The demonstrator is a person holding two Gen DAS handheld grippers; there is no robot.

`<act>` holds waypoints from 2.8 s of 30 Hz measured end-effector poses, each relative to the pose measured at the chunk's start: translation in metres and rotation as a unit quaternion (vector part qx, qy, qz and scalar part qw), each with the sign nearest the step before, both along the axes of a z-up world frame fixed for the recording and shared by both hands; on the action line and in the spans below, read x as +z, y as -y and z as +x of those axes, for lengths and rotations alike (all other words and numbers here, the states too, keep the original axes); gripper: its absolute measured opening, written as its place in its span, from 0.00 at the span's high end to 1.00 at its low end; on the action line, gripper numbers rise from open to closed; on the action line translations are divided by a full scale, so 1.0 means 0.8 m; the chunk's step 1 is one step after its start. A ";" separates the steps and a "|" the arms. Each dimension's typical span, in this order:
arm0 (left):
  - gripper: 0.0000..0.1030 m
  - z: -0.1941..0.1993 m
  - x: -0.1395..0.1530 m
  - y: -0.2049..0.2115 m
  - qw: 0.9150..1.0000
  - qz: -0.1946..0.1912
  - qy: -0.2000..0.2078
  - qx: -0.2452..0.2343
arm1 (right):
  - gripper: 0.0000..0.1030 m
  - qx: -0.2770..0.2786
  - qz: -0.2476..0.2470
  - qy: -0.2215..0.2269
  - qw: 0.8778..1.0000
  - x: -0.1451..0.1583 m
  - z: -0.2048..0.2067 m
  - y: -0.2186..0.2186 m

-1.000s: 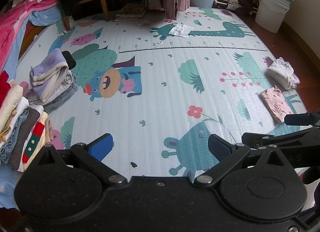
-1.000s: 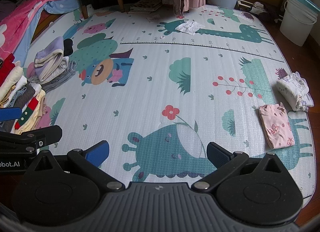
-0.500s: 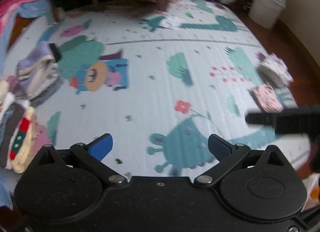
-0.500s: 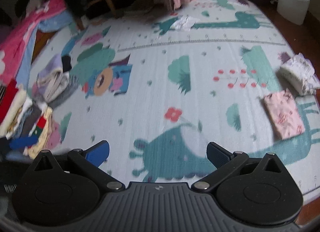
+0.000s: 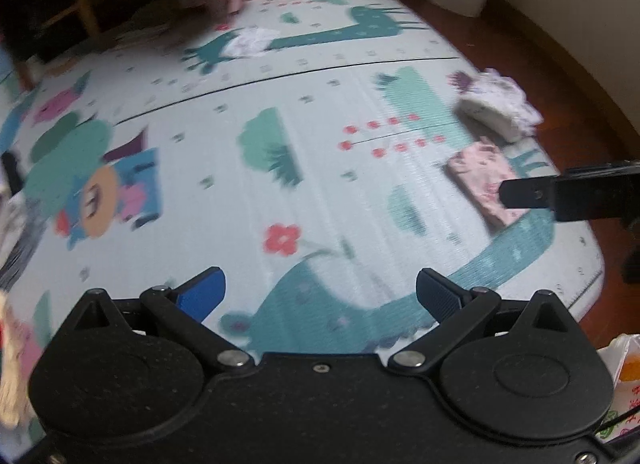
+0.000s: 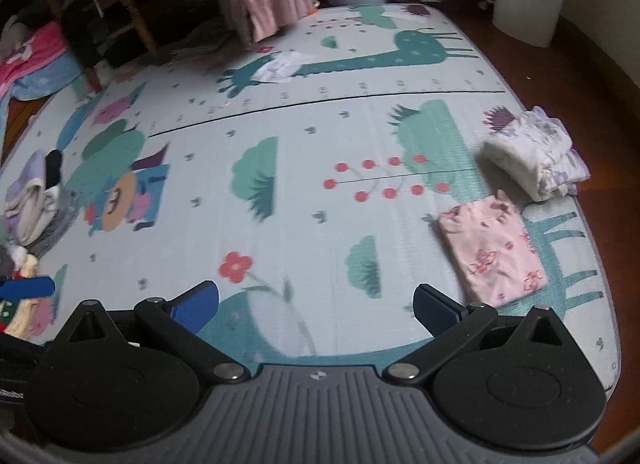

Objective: Fold clothes
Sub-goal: 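Move both tools toward the folded pink shirt and grasp its edge with the left gripper, then lift the pink shirt with the left gripper while the right gripper grasps another edge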

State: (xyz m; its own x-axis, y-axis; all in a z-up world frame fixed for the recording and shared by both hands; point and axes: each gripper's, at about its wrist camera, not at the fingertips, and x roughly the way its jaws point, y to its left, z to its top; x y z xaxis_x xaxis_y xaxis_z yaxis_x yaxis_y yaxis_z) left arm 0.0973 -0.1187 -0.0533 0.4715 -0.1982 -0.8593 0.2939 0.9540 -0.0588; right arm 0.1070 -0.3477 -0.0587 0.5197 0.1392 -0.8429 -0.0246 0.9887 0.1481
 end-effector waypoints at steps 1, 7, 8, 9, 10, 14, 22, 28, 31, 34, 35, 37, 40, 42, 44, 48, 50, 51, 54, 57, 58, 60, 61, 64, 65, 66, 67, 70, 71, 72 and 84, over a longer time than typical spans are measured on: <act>0.01 0.006 -0.006 0.009 1.000 -0.002 0.002 -0.010 | 0.00 0.004 -0.012 0.001 1.000 -0.009 0.003 0.007; 0.00 0.041 -0.048 0.060 0.997 -0.004 0.033 -0.065 | 0.00 0.003 -0.051 -0.021 0.998 -0.073 0.032 0.064; 0.00 0.047 -0.056 0.066 0.997 -0.012 0.027 -0.074 | 0.00 0.000 -0.055 -0.024 0.998 -0.084 0.036 0.075; 0.00 0.052 -0.065 0.073 0.996 -0.022 0.020 -0.080 | 0.00 -0.001 -0.059 -0.024 0.998 -0.094 0.039 0.084; 0.00 0.057 -0.074 0.080 0.996 -0.030 0.016 -0.086 | 0.00 -0.003 -0.063 -0.027 0.998 -0.105 0.043 0.095; 0.01 0.076 -0.118 0.108 0.992 -0.071 -0.010 -0.105 | 0.00 0.010 -0.072 -0.063 0.995 -0.146 0.058 0.135; 0.03 0.120 -0.197 0.177 0.983 -0.107 -0.005 -0.147 | 0.01 -0.069 -0.005 -0.055 0.996 -0.218 0.035 0.224; 0.29 0.152 -0.241 0.236 0.972 -0.136 0.041 -0.189 | 0.25 -0.133 -0.010 -0.028 0.991 -0.261 0.014 0.270; 0.37 0.165 -0.265 0.260 0.965 -0.150 0.053 -0.208 | 0.26 -0.160 -0.004 -0.020 0.987 -0.275 0.010 0.283; 0.41 0.176 -0.284 0.286 0.958 -0.155 0.067 -0.233 | 0.26 -0.172 0.006 -0.023 0.985 -0.289 0.015 0.284; 0.43 0.179 -0.288 0.294 0.955 -0.156 0.072 -0.240 | 0.26 -0.176 0.012 -0.025 0.984 -0.293 0.017 0.284; 0.44 0.187 -0.295 0.311 0.952 -0.155 0.083 -0.250 | 0.25 -0.186 0.028 -0.029 0.982 -0.301 0.021 0.284; 0.45 0.200 -0.303 0.332 0.950 -0.160 0.080 -0.256 | 0.23 -0.201 0.046 -0.030 0.978 -0.307 0.025 0.286; 0.46 0.204 -0.310 0.349 0.951 -0.137 0.085 -0.264 | 0.22 -0.211 0.049 -0.031 0.976 -0.310 0.026 0.288; 0.46 0.207 -0.316 0.364 0.950 -0.122 0.087 -0.274 | 0.21 -0.224 0.060 -0.039 0.972 -0.315 0.025 0.292; 0.52 0.208 -0.330 0.399 0.952 -0.050 0.079 -0.292 | 0.18 -0.253 0.077 -0.054 0.963 -0.325 0.018 0.302; 0.95 0.203 -0.320 0.406 0.950 -0.034 0.090 -0.296 | 0.18 -0.264 0.080 -0.057 0.960 -0.327 0.010 0.307; 0.95 0.200 -0.311 0.405 0.950 -0.036 0.095 -0.294 | 0.18 -0.268 0.080 -0.057 0.958 -0.327 0.006 0.309; 0.95 0.182 -0.266 0.387 0.937 -0.051 0.119 -0.323 | 0.18 -0.290 0.089 -0.048 0.952 -0.322 -0.008 0.318; 0.96 0.156 -0.210 0.355 0.919 -0.044 0.148 -0.362 | 0.18 -0.311 0.107 -0.034 0.944 -0.311 -0.020 0.319; 0.96 0.147 -0.193 0.344 0.914 -0.036 0.160 -0.371 | 0.18 -0.315 0.112 -0.029 0.942 -0.306 -0.023 0.318; 0.96 0.127 -0.155 0.311 0.907 -0.021 0.179 -0.382 | 0.18 -0.305 0.110 -0.021 0.946 -0.292 -0.025 0.310; 0.96 0.116 -0.135 0.293 0.903 -0.015 0.188 -0.386 | 0.18 -0.293 0.103 -0.016 0.950 -0.283 -0.024 0.305; 0.96 0.085 -0.075 0.231 0.894 0.011 0.218 -0.391 | 0.18 -0.246 0.080 -0.003 0.966 -0.250 -0.018 0.290; 0.96 0.076 -0.054 0.207 0.893 0.022 0.230 -0.385 | 0.18 -0.232 0.086 -0.002 0.969 -0.237 -0.014 0.287; 0.96 0.068 -0.033 0.183 0.893 0.033 0.242 -0.379 | 0.18 -0.217 0.093 0.000 0.972 -0.222 -0.008 0.283; 0.96 0.060 -0.014 0.160 0.892 0.045 0.253 -0.372 | 0.18 -0.202 0.095 0.004 0.975 -0.205 -0.002 0.278; 0.96 0.033 0.038 0.098 0.890 0.076 0.282 -0.351 | 0.18 -0.130 0.094 0.029 0.987 -0.137 0.017 0.245; 0.96 0.022 0.057 0.078 0.889 0.083 0.292 -0.344 | 0.18 -0.101 0.094 0.040 0.990 -0.111 0.023 0.231; 0.96 0.009 0.077 0.058 0.886 0.086 0.303 -0.339 | 0.18 -0.070 0.097 0.051 0.992 -0.086 0.026 0.215; 0.97 -0.069 0.123 -0.140 0.939 0.033 0.268 -0.215 | 0.07 0.175 0.055 0.114 0.976 0.145 0.003 -0.042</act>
